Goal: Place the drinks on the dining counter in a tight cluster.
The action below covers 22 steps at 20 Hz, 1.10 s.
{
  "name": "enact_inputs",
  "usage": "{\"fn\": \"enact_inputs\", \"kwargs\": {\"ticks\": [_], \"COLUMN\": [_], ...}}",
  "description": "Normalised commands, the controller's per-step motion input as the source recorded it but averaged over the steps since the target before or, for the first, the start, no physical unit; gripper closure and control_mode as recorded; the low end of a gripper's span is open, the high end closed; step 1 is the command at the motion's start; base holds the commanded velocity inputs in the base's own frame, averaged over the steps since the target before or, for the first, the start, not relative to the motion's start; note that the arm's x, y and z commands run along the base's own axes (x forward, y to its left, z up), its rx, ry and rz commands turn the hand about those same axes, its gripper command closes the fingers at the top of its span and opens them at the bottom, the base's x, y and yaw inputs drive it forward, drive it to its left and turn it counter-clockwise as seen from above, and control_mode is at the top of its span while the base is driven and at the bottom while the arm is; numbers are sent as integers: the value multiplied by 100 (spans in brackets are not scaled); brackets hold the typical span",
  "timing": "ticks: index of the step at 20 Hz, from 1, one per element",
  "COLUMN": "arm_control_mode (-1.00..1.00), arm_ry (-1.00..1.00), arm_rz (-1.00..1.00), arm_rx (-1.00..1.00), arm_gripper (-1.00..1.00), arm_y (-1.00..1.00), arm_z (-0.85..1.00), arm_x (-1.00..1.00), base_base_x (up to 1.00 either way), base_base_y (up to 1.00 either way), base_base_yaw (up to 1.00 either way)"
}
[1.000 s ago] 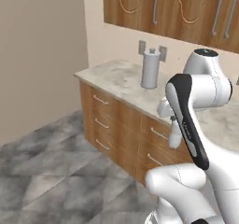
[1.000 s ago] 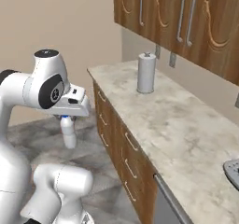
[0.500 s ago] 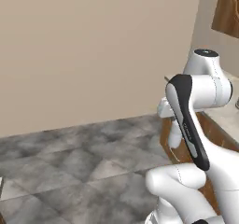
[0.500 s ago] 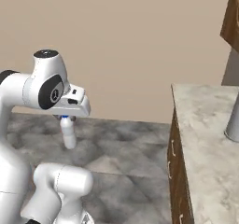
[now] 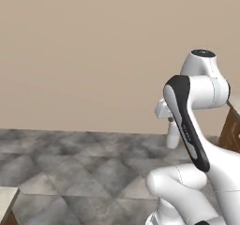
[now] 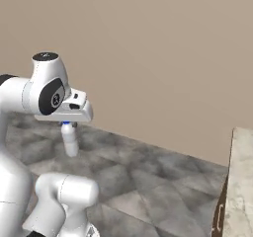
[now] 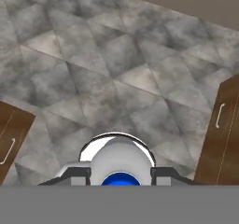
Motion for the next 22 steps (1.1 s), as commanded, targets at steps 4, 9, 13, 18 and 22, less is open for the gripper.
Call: {"fn": "enact_inputs", "kwargs": {"ticks": [4, 9, 13, 18, 22], "arm_control_mode": [100, 100, 100, 100, 100], "arm_ry": [0, 0, 0, 0, 0], "arm_rz": [0, 0, 0, 0, 0], "arm_rx": [0, 0, 0, 0, 0], "arm_gripper": [100, 100, 100, 100, 100], "arm_y": [0, 0, 0, 0, 0], "arm_z": [0, 0, 0, 0, 0], "arm_x": [0, 0, 0, 0, 0], "base_base_x": [79, 66, 51, 48, 47], "base_base_y": [-50, -6, -6, -6, -6], "base_base_yaw": [18, 60, 85, 93, 93]}}
